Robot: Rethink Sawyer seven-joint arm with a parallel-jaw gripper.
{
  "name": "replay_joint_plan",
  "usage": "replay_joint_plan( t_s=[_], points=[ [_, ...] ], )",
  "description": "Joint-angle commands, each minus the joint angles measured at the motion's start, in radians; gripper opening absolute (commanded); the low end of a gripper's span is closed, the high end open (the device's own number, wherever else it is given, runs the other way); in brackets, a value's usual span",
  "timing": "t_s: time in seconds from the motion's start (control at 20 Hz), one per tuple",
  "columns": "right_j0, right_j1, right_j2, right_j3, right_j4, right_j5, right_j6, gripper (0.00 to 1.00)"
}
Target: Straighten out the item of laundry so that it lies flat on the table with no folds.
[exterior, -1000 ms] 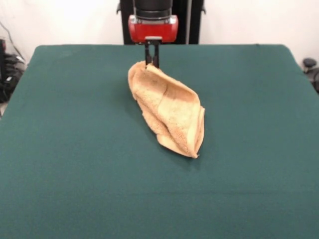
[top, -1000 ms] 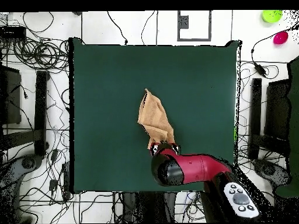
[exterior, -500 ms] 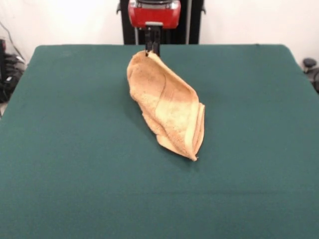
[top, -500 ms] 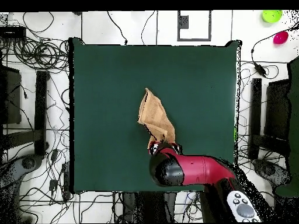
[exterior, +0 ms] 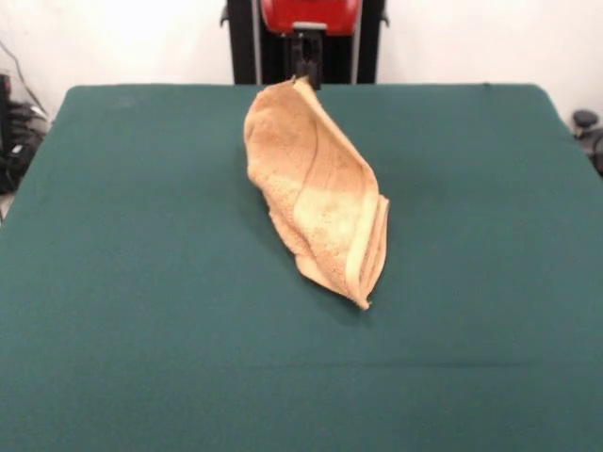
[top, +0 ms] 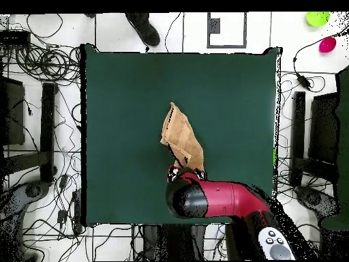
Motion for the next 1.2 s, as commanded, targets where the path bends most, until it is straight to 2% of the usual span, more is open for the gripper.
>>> replay_joint_plan(
  t_s=[0.05, 0.85, 1.2],
  points=[
    [0.072, -0.026, 0.11, 0.054, 0.11, 0.146, 0.102, 0.0],
    [0.199, -0.075, 0.057, 0.023, 0.278, 0.29, 0.157, 0.0],
    [0.251, -0.102, 0.025, -0.015, 0.332, 0.391, 0.176, 0.0]
  ],
)
